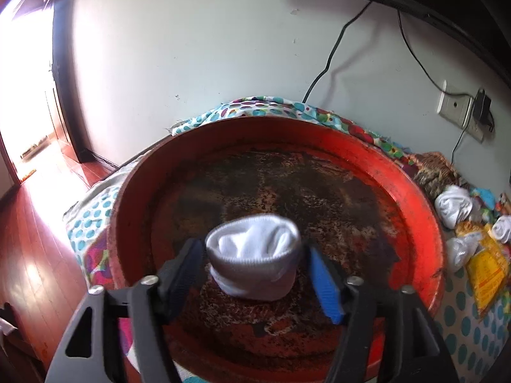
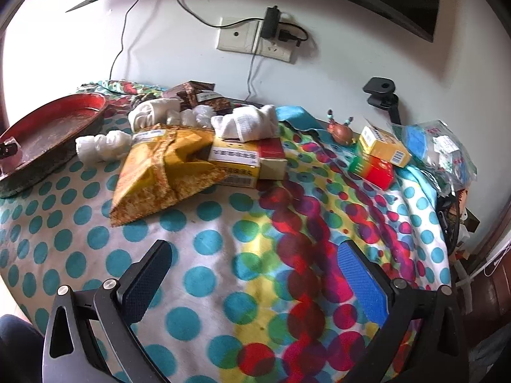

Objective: Organize objects
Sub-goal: 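Carry the white sock into the red tray and open the left gripper, then grasp a white sock with the right gripper and carry it over the red tray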

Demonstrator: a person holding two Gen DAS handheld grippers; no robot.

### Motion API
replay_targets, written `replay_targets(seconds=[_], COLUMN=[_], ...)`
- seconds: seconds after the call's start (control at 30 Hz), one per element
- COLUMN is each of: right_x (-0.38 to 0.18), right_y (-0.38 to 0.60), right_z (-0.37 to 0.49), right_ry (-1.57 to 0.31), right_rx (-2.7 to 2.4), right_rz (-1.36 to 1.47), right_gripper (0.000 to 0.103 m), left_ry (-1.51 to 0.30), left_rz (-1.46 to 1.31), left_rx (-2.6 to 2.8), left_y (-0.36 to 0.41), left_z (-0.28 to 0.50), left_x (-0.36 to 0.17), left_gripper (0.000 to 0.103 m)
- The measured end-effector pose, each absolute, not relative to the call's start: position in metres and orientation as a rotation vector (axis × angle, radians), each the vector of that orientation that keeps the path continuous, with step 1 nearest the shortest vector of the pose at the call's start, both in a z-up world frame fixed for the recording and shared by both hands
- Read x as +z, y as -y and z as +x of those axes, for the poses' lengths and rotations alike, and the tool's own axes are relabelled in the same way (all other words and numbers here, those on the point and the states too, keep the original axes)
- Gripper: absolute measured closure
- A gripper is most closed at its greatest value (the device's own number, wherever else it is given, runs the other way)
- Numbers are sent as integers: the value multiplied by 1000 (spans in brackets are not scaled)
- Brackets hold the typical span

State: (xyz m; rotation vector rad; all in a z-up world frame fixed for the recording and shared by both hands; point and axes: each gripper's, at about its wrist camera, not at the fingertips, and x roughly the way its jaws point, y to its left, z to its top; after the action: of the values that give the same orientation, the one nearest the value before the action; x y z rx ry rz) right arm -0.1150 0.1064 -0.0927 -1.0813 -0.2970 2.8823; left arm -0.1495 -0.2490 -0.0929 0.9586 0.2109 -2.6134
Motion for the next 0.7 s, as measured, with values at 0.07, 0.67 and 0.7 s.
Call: replay_targets(seconds=[0.07, 0.67, 0.7], right_x=[-91, -62, -63], right_y=[-97, -110, -111], right_z=[-117, -228, -237], right_ry=[315, 167, 165], right_rx=[2897, 2920, 2921], right_rz=[-1082, -1023, -1029], right_gripper=[0, 0, 2], left_ry=[-157, -209, -258], left_rz=[905, 820, 801], left_rx=[-2631, -2918, -2939], left_y=[245, 169, 167], left_z=[-143, -18, -13], left_x=[-87, -59, -61], left_gripper=[19, 12, 12])
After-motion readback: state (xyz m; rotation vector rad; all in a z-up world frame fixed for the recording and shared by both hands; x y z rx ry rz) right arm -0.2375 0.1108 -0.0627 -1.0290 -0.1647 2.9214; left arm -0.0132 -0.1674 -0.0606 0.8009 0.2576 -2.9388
